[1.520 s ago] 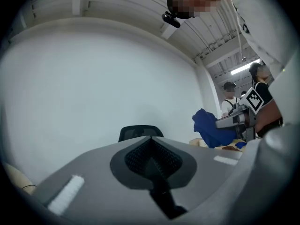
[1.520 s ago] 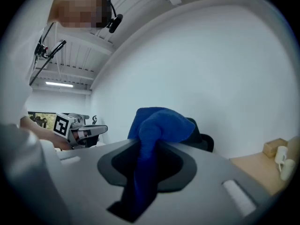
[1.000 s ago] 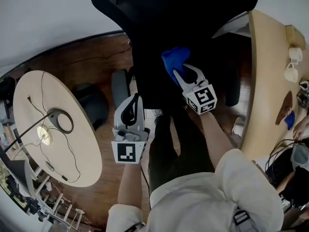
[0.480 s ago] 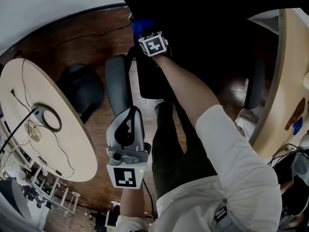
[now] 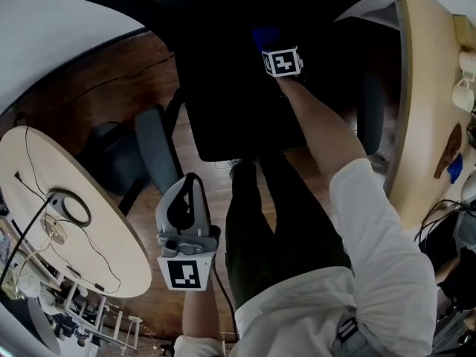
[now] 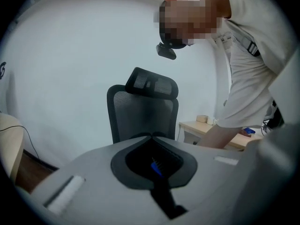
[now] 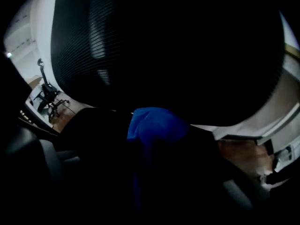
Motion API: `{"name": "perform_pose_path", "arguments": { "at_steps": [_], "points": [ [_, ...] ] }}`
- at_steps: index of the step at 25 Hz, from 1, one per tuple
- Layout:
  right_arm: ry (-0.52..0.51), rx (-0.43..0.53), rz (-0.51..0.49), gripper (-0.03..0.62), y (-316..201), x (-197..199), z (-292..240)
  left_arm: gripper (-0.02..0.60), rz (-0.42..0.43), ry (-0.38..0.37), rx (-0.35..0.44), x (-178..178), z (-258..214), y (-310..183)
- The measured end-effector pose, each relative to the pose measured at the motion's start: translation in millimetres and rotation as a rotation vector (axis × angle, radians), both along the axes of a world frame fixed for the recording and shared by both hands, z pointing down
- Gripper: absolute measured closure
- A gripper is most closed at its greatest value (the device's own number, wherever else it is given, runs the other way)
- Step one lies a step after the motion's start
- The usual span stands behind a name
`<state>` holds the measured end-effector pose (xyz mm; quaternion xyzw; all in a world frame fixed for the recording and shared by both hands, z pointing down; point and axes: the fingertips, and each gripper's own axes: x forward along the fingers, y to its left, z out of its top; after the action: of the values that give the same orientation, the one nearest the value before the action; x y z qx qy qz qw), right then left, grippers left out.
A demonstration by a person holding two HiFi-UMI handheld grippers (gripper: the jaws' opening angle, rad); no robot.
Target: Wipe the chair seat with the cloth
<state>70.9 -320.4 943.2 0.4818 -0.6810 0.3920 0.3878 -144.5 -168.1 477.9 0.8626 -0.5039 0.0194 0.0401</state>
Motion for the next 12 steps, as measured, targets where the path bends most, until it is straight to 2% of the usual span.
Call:
{"name": "perform_pose_path", "arguments": {
  "at_steps": [3, 6, 9, 10, 12],
  "points": [
    [0.063, -0.041, 0.110, 0.502, 10.2, 92.7, 6.9, 0.584, 0.024, 0.012, -0.002, 12.9, 0.4, -0.1],
    [0.063, -0.064, 0.142, 0.502, 19.1, 125.2, 9.8, 0.584, 0.016, 0.053, -0.048, 21.4, 8.9, 1.5],
    [0.008, -0.042, 0.170, 0.502, 13.8, 108.5, -1.9, 0.584, 0.037, 0.056, -0.048, 30.9, 8.9, -1.3],
    [-0.032, -0.017, 0.169, 0.502, 11.6, 89.1, -13.6, 0.584, 0.052, 0.048, -0.030, 33.1, 5.4, -2.3],
    [-0.146, 0.038, 0.143, 0.502, 17.8, 21.3, -47.7, 0.584, 0.066, 0.038, -0.005, 32.0, -0.6, -2.3]
  ]
}}
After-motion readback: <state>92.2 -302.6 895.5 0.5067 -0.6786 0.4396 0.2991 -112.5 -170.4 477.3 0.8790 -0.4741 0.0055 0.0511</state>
